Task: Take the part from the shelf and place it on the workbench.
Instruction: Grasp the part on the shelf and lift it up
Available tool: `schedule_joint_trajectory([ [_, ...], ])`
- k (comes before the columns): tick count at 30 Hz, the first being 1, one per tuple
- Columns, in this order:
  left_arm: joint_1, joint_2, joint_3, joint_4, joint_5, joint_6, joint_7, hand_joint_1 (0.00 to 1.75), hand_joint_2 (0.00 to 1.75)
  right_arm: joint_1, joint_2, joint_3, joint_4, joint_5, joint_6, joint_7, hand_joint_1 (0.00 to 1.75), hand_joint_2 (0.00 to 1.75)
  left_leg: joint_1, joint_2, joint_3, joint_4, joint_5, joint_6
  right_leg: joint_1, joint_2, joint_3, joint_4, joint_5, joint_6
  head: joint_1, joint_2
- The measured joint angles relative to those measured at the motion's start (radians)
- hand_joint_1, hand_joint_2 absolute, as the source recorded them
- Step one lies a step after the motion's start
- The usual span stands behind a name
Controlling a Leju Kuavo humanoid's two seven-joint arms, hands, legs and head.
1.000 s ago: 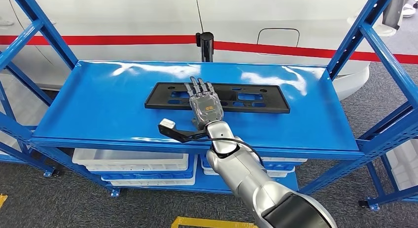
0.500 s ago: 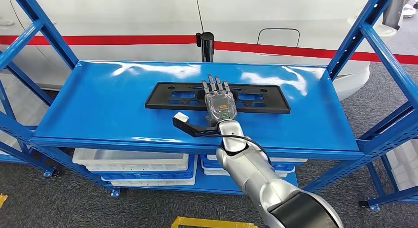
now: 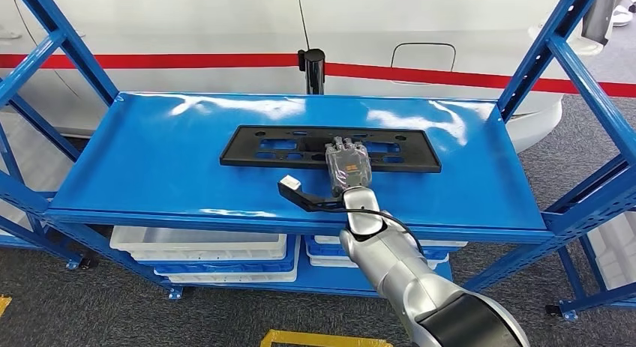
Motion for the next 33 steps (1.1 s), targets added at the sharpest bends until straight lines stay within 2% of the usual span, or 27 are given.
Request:
schedule_joint_trajectory([
  [6, -0.009, 0.000, 0.000, 0.000, -0.008, 0.011, -0.027, 0.00, 0.00, 0.006, -0.011, 0.032, 0.000, 0.000, -0.011, 0.015, 1.75, 1.75, 0.000, 0.000, 0.000, 0.000, 0.000, 0.000, 0.000, 0.000, 0.000, 0.000, 0.000, 0.000, 0.000, 0.000],
  [12, -0.018, 0.000, 0.023, -0.004, 0.020, 0.064, -0.181, 0.00, 0.00, 0.011, -0.025, 0.062, -0.011, 0.000, -0.054, 0.036, 1.75, 1.75, 0.000, 0.000, 0.000, 0.000, 0.000, 0.000, 0.000, 0.000, 0.000, 0.000, 0.000, 0.000, 0.000, 0.000],
  [18, -0.029, 0.000, 0.056, -0.005, 0.063, 0.072, -0.239, 0.00, 0.00, 0.025, -0.039, 0.066, -0.051, 0.000, -0.086, 0.036, 1.75, 1.75, 0.000, 0.000, 0.000, 0.000, 0.000, 0.000, 0.000, 0.000, 0.000, 0.000, 0.000, 0.000, 0.000, 0.000],
  [22, -0.027, 0.000, 0.122, -0.006, 0.144, 0.006, -0.306, 0.00, 0.00, 0.072, -0.069, 0.077, -0.216, 0.000, -0.091, 0.039, 1.75, 1.75, 0.000, 0.000, -0.001, 0.000, 0.000, 0.000, 0.000, 0.000, 0.000, 0.000, 0.000, 0.000, 0.000, 0.000],
  [27, -0.026, 0.000, 0.173, -0.006, 0.159, -0.025, -0.347, 0.00, 0.00, 0.115, -0.117, 0.120, -0.427, 0.001, -0.078, 0.081, 1.75, 1.75, 0.000, 0.000, -0.002, 0.000, 0.000, 0.000, 0.000, 0.000, -0.001, 0.000, 0.000, 0.000, 0.000, 0.000],
  [33, -0.025, 0.000, 0.230, -0.006, 0.196, -0.098, -0.395, 0.00, 0.00, 0.135, -0.234, 0.248, -0.785, 0.001, -0.074, 0.188, 1.75, 1.75, 0.000, 0.000, -0.003, 0.000, 0.000, 0.000, 0.000, 0.000, -0.002, 0.000, 0.000, 0.000, 0.000, 0.000],
])
